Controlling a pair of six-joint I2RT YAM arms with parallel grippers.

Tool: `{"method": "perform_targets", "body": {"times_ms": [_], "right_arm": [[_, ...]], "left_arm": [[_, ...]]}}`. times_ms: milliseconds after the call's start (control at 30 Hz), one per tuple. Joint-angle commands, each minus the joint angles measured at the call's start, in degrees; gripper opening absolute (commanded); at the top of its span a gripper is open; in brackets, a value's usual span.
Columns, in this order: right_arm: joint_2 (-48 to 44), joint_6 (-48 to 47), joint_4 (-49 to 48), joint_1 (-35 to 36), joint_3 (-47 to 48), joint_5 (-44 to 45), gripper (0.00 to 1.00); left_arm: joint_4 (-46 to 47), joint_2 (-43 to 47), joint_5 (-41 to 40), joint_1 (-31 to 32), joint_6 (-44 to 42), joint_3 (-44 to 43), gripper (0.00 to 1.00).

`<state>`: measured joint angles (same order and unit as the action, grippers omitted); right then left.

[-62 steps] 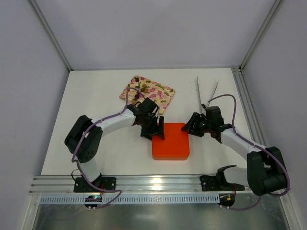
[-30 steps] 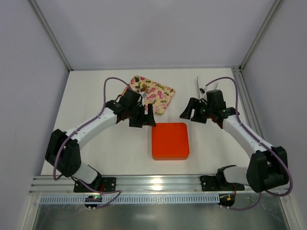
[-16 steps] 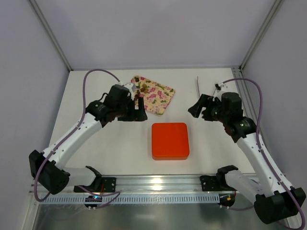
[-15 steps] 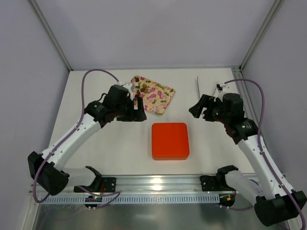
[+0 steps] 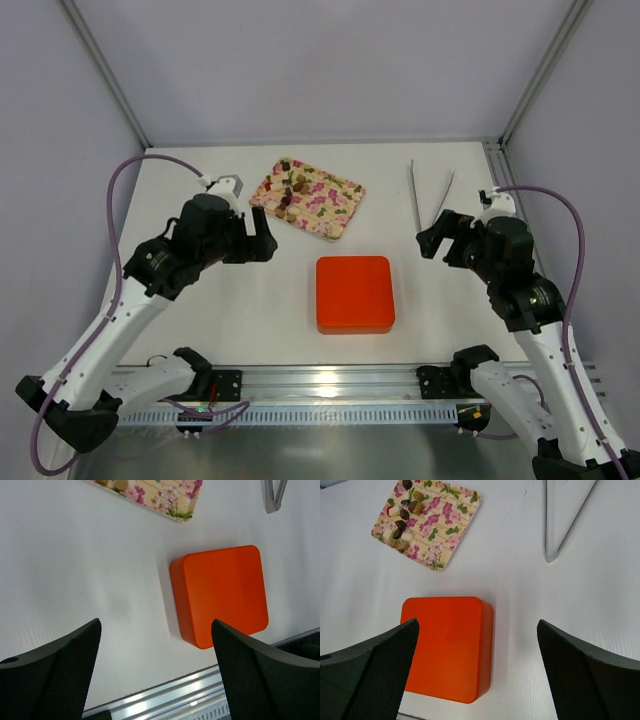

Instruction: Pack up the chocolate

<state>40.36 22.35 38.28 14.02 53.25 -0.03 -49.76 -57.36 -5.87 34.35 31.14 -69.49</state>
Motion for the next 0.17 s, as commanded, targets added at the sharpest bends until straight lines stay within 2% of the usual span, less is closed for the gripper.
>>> {"method": "perform_targets", "body": {"times_ms": [0, 133], "right_arm": [[-0.5, -1.8, -0.4, 0.2, 1.1, 1.6, 1.0], [-0.1, -1.3, -1.4, 0.2, 1.1, 2.8, 1.0]], "left_arm": [[-0.9, 0.1, -2.3, -0.3, 0.4, 0.7, 0.88], [-1.0, -0.2, -2.3, -0.3, 0.1, 0.7, 0.88]]}}
